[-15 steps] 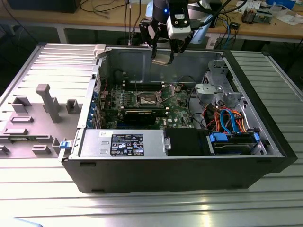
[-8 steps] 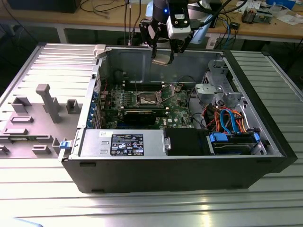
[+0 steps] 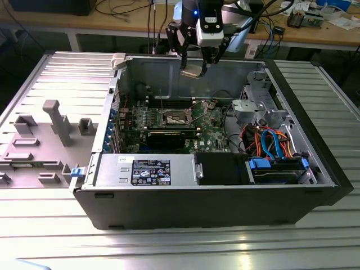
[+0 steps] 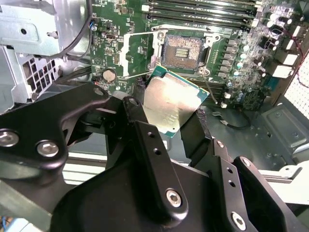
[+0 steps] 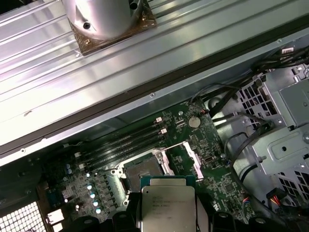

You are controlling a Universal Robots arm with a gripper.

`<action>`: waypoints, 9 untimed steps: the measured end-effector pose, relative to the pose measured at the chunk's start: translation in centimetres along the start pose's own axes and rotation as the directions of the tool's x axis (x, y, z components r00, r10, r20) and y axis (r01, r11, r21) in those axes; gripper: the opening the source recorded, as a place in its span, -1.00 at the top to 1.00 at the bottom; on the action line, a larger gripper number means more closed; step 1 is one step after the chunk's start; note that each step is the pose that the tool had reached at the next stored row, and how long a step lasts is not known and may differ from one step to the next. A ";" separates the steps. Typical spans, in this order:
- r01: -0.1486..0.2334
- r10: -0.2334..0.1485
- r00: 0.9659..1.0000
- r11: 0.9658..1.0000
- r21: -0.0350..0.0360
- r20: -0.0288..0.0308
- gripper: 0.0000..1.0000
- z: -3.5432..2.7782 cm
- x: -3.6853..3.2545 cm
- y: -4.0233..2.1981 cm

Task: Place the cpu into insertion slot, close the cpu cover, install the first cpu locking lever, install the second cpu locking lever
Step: 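Place the cpu into insertion slot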

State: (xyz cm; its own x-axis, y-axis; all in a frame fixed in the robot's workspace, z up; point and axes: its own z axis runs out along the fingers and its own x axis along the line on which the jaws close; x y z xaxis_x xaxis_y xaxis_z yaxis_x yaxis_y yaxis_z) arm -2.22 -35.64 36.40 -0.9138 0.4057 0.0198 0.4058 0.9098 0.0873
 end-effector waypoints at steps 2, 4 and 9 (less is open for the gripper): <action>-0.008 0.008 1.000 1.000 0.000 0.001 -0.08 0.00 0.00 0.00; -0.008 0.008 1.000 1.000 0.000 0.001 -0.08 0.00 0.00 0.00; -0.009 0.009 1.000 1.000 0.000 0.001 -0.08 0.00 0.00 0.00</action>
State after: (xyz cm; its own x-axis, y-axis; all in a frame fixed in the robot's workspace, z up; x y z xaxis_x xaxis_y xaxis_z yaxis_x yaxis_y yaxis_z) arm -2.22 -35.64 36.40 -0.9102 0.4137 0.0198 0.4138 0.9062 0.0874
